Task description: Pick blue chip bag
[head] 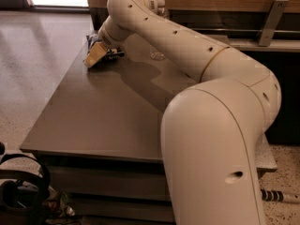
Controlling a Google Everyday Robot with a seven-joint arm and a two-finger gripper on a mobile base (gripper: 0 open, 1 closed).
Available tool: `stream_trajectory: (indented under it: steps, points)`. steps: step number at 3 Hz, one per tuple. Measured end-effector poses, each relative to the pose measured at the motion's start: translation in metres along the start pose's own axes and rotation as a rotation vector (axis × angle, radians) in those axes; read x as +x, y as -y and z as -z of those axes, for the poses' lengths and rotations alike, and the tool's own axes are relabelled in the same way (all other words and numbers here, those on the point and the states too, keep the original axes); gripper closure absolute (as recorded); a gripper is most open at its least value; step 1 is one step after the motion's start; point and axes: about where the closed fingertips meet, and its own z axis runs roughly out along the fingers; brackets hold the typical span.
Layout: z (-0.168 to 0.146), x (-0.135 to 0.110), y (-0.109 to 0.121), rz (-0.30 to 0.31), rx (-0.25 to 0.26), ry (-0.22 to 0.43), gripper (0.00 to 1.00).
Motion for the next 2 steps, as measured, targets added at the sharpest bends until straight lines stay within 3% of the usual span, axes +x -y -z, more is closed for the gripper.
stream_trajectory:
  steps: [1,2]
  points:
    - [-0.0218,0.0094,-0.0031,-0.026,-0.037,-0.011,0.18]
    - [-0.0242,0.009,-0.0032,-0.031,-0.044,-0.013,0.49]
